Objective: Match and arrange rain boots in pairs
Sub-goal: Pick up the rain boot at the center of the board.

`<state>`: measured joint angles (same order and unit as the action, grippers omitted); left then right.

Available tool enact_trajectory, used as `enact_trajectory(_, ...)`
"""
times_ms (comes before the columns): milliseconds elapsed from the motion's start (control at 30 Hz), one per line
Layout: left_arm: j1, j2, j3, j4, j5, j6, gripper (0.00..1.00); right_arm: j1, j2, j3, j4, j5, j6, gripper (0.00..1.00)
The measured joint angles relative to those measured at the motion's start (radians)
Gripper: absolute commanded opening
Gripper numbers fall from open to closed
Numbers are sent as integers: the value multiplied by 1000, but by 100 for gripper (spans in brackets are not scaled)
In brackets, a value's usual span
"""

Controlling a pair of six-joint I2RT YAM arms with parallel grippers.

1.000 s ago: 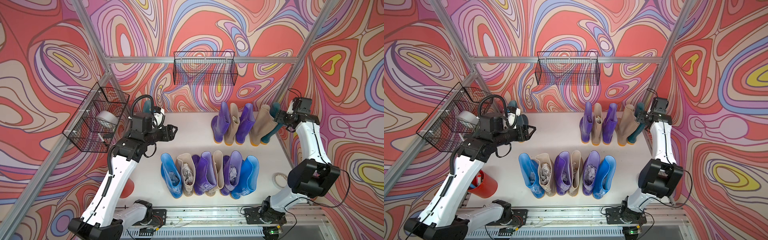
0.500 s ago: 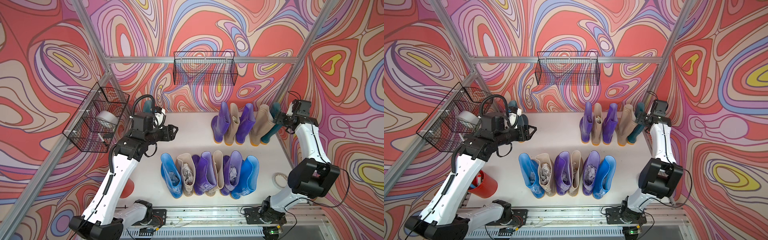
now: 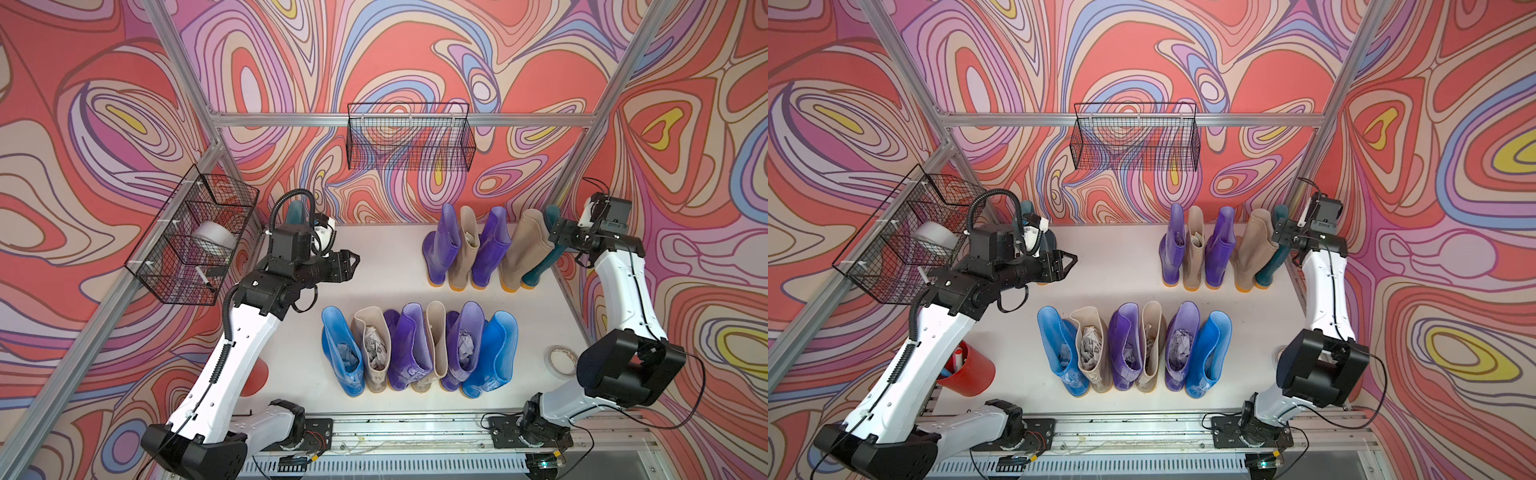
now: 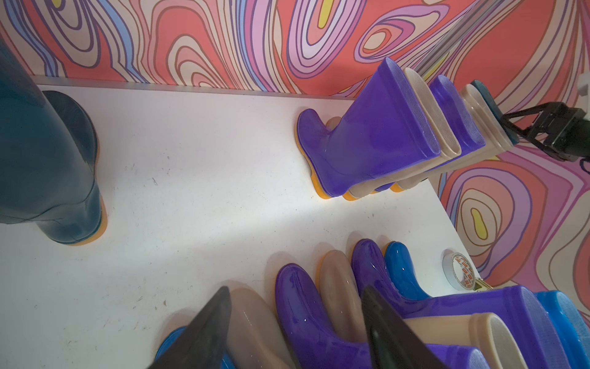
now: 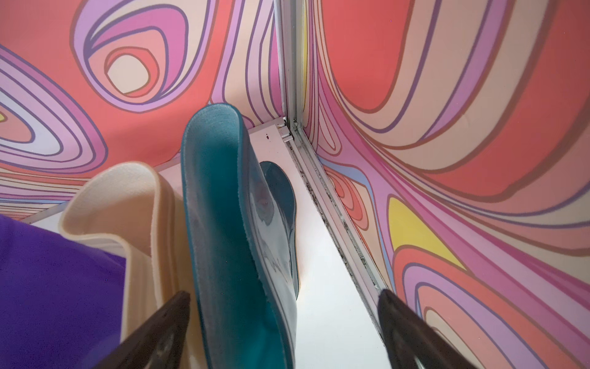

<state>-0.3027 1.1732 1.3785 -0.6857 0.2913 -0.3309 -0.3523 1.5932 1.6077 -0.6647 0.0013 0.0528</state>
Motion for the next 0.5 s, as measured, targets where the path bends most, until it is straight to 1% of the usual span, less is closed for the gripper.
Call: enact_trajectory(500,-7,18,0,2,0,-3,67,0,87,31,26,-2,14,91)
